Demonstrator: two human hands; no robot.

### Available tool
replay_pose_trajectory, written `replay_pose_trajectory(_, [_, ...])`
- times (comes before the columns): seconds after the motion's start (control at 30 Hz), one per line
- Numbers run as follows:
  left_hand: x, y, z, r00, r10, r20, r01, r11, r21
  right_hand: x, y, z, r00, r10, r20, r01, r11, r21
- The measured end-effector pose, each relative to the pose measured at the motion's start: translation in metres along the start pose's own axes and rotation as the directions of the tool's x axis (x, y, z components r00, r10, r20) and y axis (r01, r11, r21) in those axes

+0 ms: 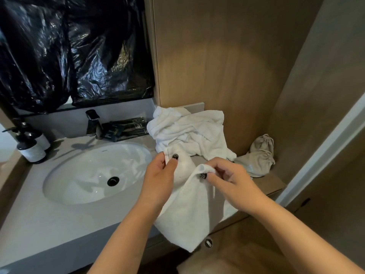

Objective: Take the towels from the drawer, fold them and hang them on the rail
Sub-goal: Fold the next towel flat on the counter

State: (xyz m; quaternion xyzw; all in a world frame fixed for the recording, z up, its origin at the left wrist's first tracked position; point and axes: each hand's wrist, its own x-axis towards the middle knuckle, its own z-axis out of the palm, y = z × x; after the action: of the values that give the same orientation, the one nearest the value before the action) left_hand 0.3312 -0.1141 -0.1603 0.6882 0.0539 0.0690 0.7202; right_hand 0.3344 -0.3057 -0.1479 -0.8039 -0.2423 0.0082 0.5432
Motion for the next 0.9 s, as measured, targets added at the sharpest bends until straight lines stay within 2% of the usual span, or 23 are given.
replay_pose_trajectory(0.1, [0.006,0.021,0.015,0.99,0.138,0.02,-0.139,0.986,0.095,-0.001,-0.008,-0.023,0.998,-0.029,-0.049,0.03,0.999,0.017])
replay_pose_trajectory(0.23, [0.011,0.051,0.035,0.947,0.243,0.211,-0.282,0.942,0.18,0.001,-0.023,-0.049,0.991,-0.069,-0.116,0.068,0.998,-0.012])
replay_pose_trajectory(0.3, [0.013,0.059,0.046,0.922,0.298,0.247,-0.36,0.895,0.263,0.001,-0.031,-0.062,0.988,-0.103,-0.114,0.102,0.995,-0.018])
replay_pose_trajectory(0.37, [0.019,0.065,0.055,0.914,0.346,0.211,-0.403,0.836,0.372,0.0,-0.038,-0.074,0.987,-0.134,-0.086,0.133,0.991,-0.013])
replay_pose_trajectory(0.43, [0.031,0.069,0.062,0.904,0.386,0.186,-0.423,0.734,0.531,-0.001,-0.042,-0.086,0.988,-0.135,-0.077,0.134,0.991,-0.017])
replay_pose_trajectory(0.5, [0.049,0.073,0.065,0.917,0.345,0.199,-0.375,0.58,0.723,-0.001,-0.039,-0.096,0.988,-0.116,-0.103,0.112,0.993,-0.044])
replay_pose_trajectory(0.57, [0.063,0.076,0.067,0.939,0.245,0.24,-0.337,0.527,0.781,0.0,-0.033,-0.103,0.986,-0.1,-0.133,0.094,0.994,-0.056])
replay_pose_trajectory(0.63, [0.069,0.078,0.071,0.92,0.181,0.348,-0.386,0.577,0.72,0.0,-0.028,-0.107,0.982,-0.105,-0.159,0.1,0.994,-0.043])
replay_pose_trajectory(0.73, [0.063,0.084,0.081,0.832,0.172,0.527,-0.49,0.674,0.553,-0.001,-0.02,-0.111,0.974,-0.11,-0.196,0.101,0.993,-0.056])
replay_pose_trajectory(0.83, [0.054,0.089,0.09,0.779,0.152,0.608,-0.46,0.798,0.39,0.0,-0.017,-0.113,0.957,-0.138,-0.256,0.132,0.99,-0.04])
replay_pose_trajectory(0.9, [0.045,0.092,0.094,0.747,0.143,0.649,-0.441,0.837,0.324,0.0,-0.016,-0.112,0.94,-0.148,-0.307,0.154,0.988,-0.005])
